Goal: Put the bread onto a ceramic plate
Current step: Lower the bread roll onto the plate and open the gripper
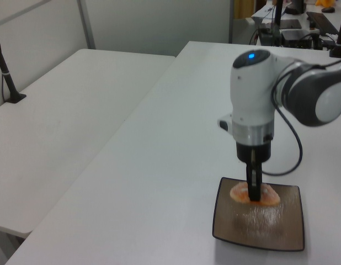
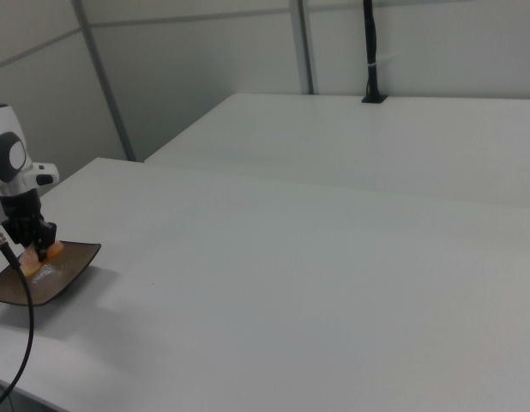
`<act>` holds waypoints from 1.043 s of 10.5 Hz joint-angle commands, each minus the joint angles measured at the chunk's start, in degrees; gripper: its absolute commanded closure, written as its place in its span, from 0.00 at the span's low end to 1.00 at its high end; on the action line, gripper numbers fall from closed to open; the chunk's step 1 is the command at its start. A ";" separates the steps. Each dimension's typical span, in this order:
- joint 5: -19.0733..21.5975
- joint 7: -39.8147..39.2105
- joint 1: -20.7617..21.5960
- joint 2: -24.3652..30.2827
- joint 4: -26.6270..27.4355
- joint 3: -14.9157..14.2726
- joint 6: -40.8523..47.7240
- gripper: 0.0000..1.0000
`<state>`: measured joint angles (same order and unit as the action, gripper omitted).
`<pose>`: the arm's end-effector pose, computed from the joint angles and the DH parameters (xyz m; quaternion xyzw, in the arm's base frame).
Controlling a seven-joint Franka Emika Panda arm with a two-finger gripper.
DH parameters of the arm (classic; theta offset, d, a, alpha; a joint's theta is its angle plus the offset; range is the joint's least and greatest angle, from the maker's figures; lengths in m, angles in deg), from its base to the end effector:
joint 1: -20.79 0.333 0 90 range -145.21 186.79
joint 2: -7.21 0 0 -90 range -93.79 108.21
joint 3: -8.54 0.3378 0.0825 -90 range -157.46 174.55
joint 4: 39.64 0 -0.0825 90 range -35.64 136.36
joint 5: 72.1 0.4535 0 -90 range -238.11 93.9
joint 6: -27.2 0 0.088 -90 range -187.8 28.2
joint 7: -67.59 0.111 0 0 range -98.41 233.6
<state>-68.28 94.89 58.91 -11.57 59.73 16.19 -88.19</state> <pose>0.4957 0.5057 0.3721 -0.9882 -0.1424 0.0489 0.0276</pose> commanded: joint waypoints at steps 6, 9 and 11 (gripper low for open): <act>-4.86 3.72 2.13 -4.16 4.08 2.02 -8.10 0.87; -5.41 4.52 2.04 -4.25 4.17 2.02 -8.98 0.41; -5.41 4.52 1.87 -4.16 4.08 2.02 -8.81 0.03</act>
<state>-72.48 97.98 60.81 -15.44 62.69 18.33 -94.74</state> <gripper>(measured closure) 0.542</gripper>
